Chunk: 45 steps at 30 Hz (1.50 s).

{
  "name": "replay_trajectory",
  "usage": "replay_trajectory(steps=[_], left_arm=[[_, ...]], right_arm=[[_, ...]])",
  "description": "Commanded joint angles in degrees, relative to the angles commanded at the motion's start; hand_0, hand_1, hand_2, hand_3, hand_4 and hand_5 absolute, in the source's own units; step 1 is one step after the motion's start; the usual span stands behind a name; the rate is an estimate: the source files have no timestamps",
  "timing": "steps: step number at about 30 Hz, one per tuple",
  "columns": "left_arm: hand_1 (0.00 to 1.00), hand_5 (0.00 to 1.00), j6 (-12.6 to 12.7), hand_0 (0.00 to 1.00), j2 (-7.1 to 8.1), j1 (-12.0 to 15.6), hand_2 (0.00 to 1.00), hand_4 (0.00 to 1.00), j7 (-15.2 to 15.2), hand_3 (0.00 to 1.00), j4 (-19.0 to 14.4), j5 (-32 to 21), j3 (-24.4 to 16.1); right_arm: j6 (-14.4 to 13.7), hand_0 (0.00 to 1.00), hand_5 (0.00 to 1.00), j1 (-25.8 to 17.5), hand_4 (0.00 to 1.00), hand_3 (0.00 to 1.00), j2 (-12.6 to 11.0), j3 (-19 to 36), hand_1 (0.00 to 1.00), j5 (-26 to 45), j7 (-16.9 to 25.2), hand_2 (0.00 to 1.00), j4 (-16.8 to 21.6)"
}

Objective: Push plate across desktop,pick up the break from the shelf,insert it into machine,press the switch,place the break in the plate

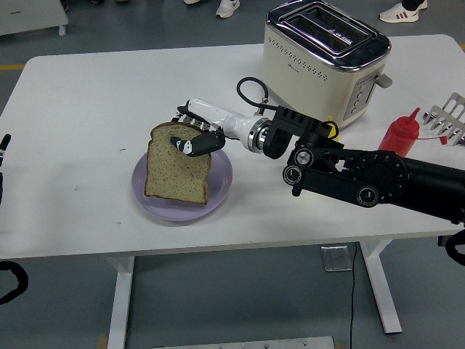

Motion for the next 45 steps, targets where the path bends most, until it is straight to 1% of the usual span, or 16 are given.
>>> replay_trajectory(steps=[5,6,11,12,17,18,23,24,29,30,32,35,36,41,42,45], left_arm=[[0.855,0.998,0.1,0.813,0.00,0.0,0.916,0.646,0.0,0.838,0.1,0.0,-0.3],[0.856,0.998,0.1,0.813,-0.01,0.0,0.916,0.645,0.0,0.839,0.1,0.0,-0.4],[0.856,0.998,0.1,0.813,-0.09,0.0,0.916,0.645,0.0,0.839,0.2,-0.1,-0.6],[0.855,0.998,0.1,0.813,-0.11,0.0,0.916,0.644,0.0,0.839,0.2,-0.1,-0.6],[0.855,0.998,0.2,0.813,-0.17,0.0,0.916,0.644,-0.1,0.839,0.2,-0.1,-0.8],[0.855,0.998,0.2,0.813,-0.17,0.0,0.916,0.643,-0.1,0.838,0.2,-0.1,-0.9],[0.855,0.998,0.2,0.813,-0.16,0.0,0.916,0.643,-0.2,0.838,0.2,-0.1,-1.3],[0.855,0.998,0.2,0.813,-0.16,0.0,0.916,0.642,-0.2,0.839,0.2,-0.1,-1.3],[0.855,0.998,0.2,0.813,-0.17,0.1,0.916,0.642,-0.2,0.839,0.2,-0.1,-1.5],[0.856,0.998,0.2,0.813,-0.18,0.1,0.916,0.642,-0.2,0.839,0.1,-0.1,-1.6],[0.856,0.998,0.2,0.813,-0.19,0.1,0.916,0.642,-0.2,0.839,0.1,-0.2,-1.6],[0.856,0.998,0.2,0.813,-0.20,0.1,0.916,0.642,-0.3,0.839,0.1,-0.2,-1.8],[0.855,0.998,0.2,0.813,-0.21,0.1,0.916,0.642,-0.3,0.838,0.1,-0.2,-1.9],[0.855,0.998,0.2,0.813,-0.20,0.1,0.916,0.642,-0.4,0.838,0.1,-0.2,-2.1],[0.855,0.998,0.2,0.814,-0.20,0.1,0.916,0.641,-0.4,0.838,0.1,-0.2,-2.2],[0.855,0.998,0.2,0.814,-0.20,0.1,0.916,0.641,-0.4,0.838,0.1,-0.2,-2.2]], right_arm=[[0.9,0.368,0.204,-0.4,0.282,0.526,-0.1,-0.4,0.467,0.6,0.7,0.503,0.2],[1.0,0.397,0.233,-0.4,0.323,0.532,-0.1,-0.4,0.479,0.6,0.8,0.512,0.2],[0.9,0.397,0.233,-0.1,0.323,0.532,0.7,-0.3,0.479,0.6,1.5,0.512,-0.1],[0.8,0.447,0.240,0.0,0.384,0.550,0.8,-0.3,0.525,0.6,1.5,0.531,-0.2],[1.2,0.447,0.240,0.2,0.384,0.550,1.2,-0.3,0.525,-0.2,1.8,0.531,-0.5],[1.4,0.550,0.288,0.2,0.557,0.683,1.2,-0.4,0.631,-0.5,1.8,0.630,-0.6],[2.7,0.550,0.288,0.1,0.557,0.683,1.1,-0.6,0.631,-2.4,1.6,0.630,-1.3],[2.9,0.654,0.329,0.1,0.670,0.783,1.0,-0.6,0.708,-2.8,1.6,0.731,-1.4],[3.9,0.654,0.329,-0.1,0.670,0.783,0.9,-0.7,0.708,-4.3,1.9,0.731,-1.9],[4.0,0.771,0.378,-0.1,0.741,0.877,0.9,-0.8,0.789,-4.6,2.0,0.839,-2.0],[4.0,0.771,0.378,-0.1,0.741,0.877,0.9,-0.8,0.789,-4.9,2.2,0.839,-2.1],[3.4,0.771,0.378,-0.1,0.741,0.877,0.9,-0.6,0.789,-5.1,2.5,0.839,-2.2],[3.1,0.833,0.389,-0.1,0.764,0.924,0.9,-0.5,0.842,-5.2,2.6,0.895,-2.3],[2.0,0.833,0.389,-0.2,0.764,0.924,0.8,-0.2,0.842,-5.8,3.0,0.895,-2.6],[1.8,0.879,0.410,-0.2,0.792,0.965,0.8,-0.2,0.863,-5.9,3.0,0.928,-2.7],[0.8,0.879,0.410,-0.4,0.792,0.965,0.8,0.3,0.863,-6.2,3.4,0.928,-3.0]])
